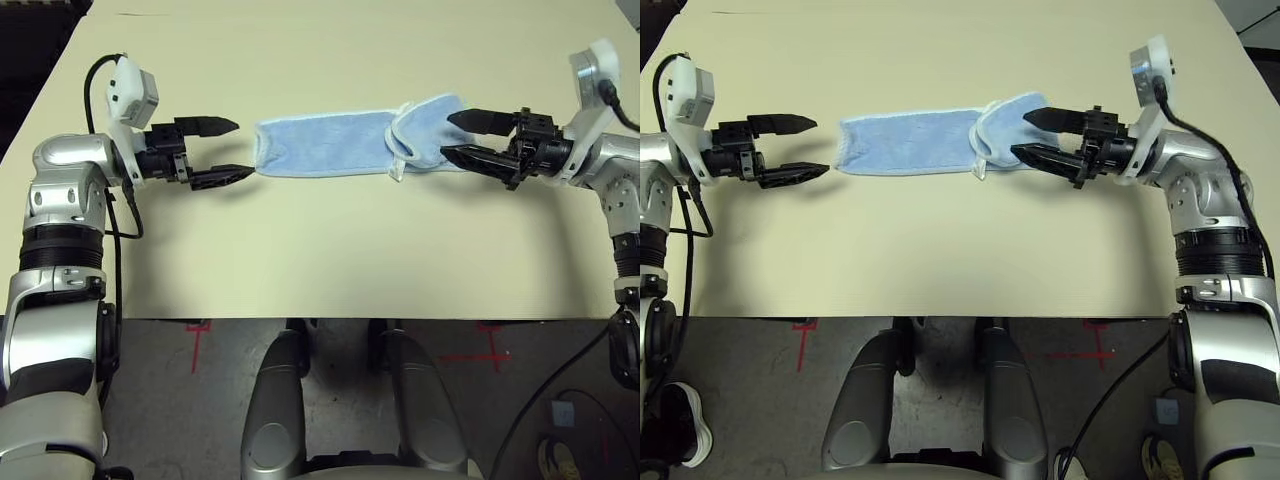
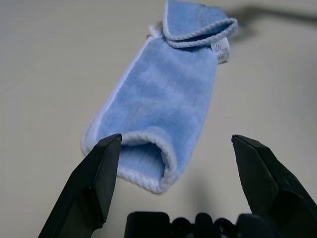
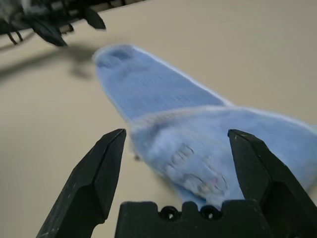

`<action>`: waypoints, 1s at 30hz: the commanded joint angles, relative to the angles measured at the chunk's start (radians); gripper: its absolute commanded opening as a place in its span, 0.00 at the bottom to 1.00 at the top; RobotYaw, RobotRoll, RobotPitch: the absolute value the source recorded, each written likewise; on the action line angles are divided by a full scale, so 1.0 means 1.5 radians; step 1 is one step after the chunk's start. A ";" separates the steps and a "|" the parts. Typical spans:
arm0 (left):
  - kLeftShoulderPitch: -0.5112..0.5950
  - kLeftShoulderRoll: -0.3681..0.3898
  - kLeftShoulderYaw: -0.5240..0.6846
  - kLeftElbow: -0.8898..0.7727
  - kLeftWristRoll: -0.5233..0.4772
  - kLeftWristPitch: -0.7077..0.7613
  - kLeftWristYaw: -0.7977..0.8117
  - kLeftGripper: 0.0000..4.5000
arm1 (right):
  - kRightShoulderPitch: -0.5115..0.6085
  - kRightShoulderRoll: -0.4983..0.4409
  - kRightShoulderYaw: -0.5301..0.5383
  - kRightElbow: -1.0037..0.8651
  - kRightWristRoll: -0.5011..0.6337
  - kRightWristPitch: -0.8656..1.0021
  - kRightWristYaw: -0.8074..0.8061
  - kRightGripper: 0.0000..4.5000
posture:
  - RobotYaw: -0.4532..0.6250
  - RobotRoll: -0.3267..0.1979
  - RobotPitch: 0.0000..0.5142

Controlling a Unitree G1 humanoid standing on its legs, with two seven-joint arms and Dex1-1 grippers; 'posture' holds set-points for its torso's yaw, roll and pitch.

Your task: Fold the towel and set it aside.

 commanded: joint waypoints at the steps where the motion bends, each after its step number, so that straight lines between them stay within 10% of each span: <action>1: 0.022 0.004 -0.001 -0.029 -0.008 0.017 0.000 1.00 | -0.020 0.013 -0.011 0.055 -0.024 -0.091 0.002 0.99 | 0.39 0.62 0.60; 9: 0.062 0.008 0.007 -0.088 -0.024 0.051 0.012 1.00 | -0.069 -0.004 -0.026 0.177 -0.041 -0.235 0.054 0.99 | 0.40 0.62 0.61; 13: 0.071 0.011 0.009 -0.100 -0.027 0.059 0.016 1.00 | -0.088 -0.016 -0.031 0.216 -0.048 -0.232 0.079 0.80 | 0.40 0.62 0.61; 22: 0.071 0.005 0.005 -0.095 -0.030 0.055 0.025 1.00 | -0.097 0.015 -0.024 0.209 -0.048 -0.208 0.080 0.03 | 0.40 0.62 0.61; 30: 0.072 -0.015 0.005 -0.094 -0.032 0.048 0.039 1.00 | -0.147 0.102 -0.007 0.255 -0.071 -0.207 0.076 0.01 | 0.42 0.62 0.63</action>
